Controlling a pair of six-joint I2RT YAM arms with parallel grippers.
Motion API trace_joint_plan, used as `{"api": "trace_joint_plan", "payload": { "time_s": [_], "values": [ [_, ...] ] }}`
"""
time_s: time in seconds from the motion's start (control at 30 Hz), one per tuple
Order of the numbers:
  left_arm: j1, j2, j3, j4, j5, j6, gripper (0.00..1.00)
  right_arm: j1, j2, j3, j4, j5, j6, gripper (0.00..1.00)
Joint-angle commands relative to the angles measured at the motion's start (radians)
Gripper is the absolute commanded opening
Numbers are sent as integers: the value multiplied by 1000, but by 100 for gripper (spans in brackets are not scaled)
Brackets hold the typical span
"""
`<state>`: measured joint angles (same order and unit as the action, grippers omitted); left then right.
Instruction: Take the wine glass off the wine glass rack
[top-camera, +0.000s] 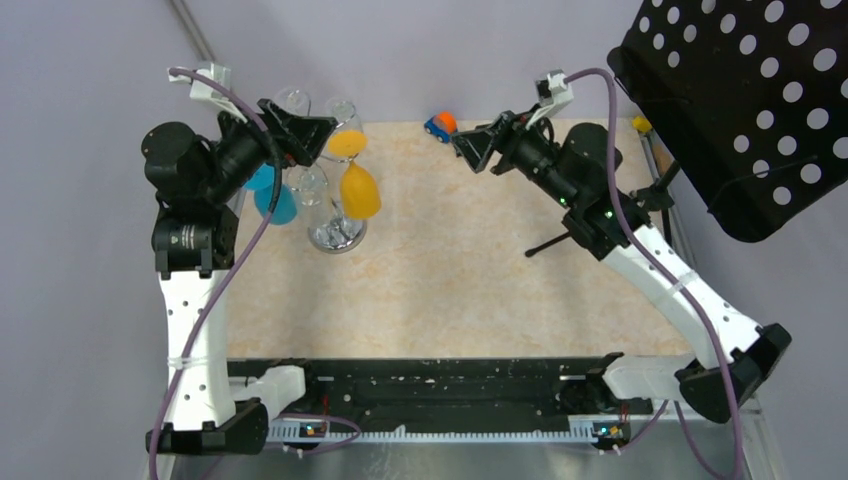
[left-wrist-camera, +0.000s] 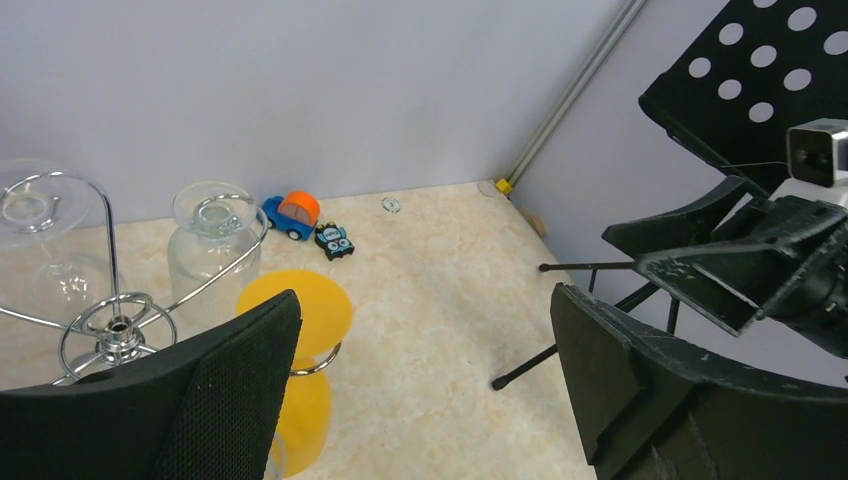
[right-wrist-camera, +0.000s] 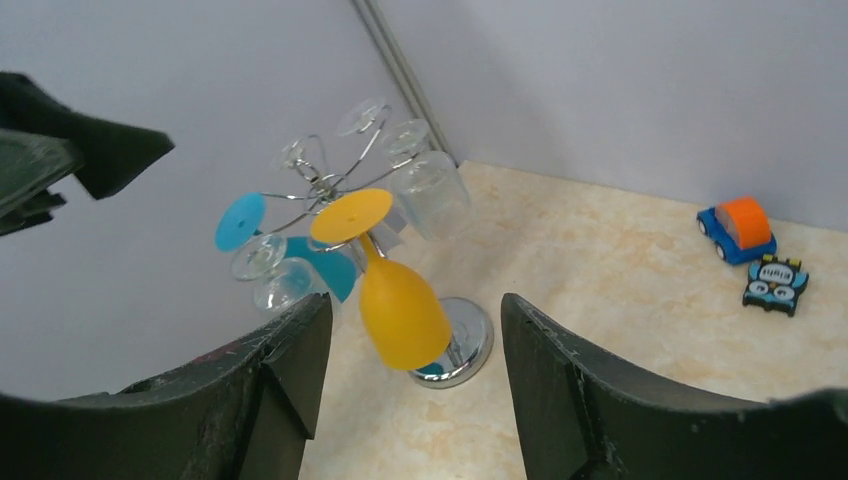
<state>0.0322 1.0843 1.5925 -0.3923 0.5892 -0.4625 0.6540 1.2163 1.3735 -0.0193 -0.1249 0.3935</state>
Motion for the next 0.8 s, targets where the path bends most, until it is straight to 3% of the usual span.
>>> {"api": "trace_joint_plan", "payload": {
  "time_s": [0.0, 0.13, 0.33, 0.63, 0.77],
  "values": [
    [2, -29, -34, 50, -4, 24, 99, 14, 68, 32, 26, 122, 161, 64],
    [2, -37, -60, 93, 4, 31, 99, 16, 131, 63, 21, 146, 294, 64],
    [2, -30, -59, 113, -30, 37, 99, 31, 261, 111, 76, 31, 453, 62],
    [2, -19, -48, 94, -69, 56, 99, 50, 508, 414, -23, -22, 587, 55],
    [2, -26, -43, 73, -102, 78, 99, 56, 573, 490, -115, -29, 638, 63]
  ]
}}
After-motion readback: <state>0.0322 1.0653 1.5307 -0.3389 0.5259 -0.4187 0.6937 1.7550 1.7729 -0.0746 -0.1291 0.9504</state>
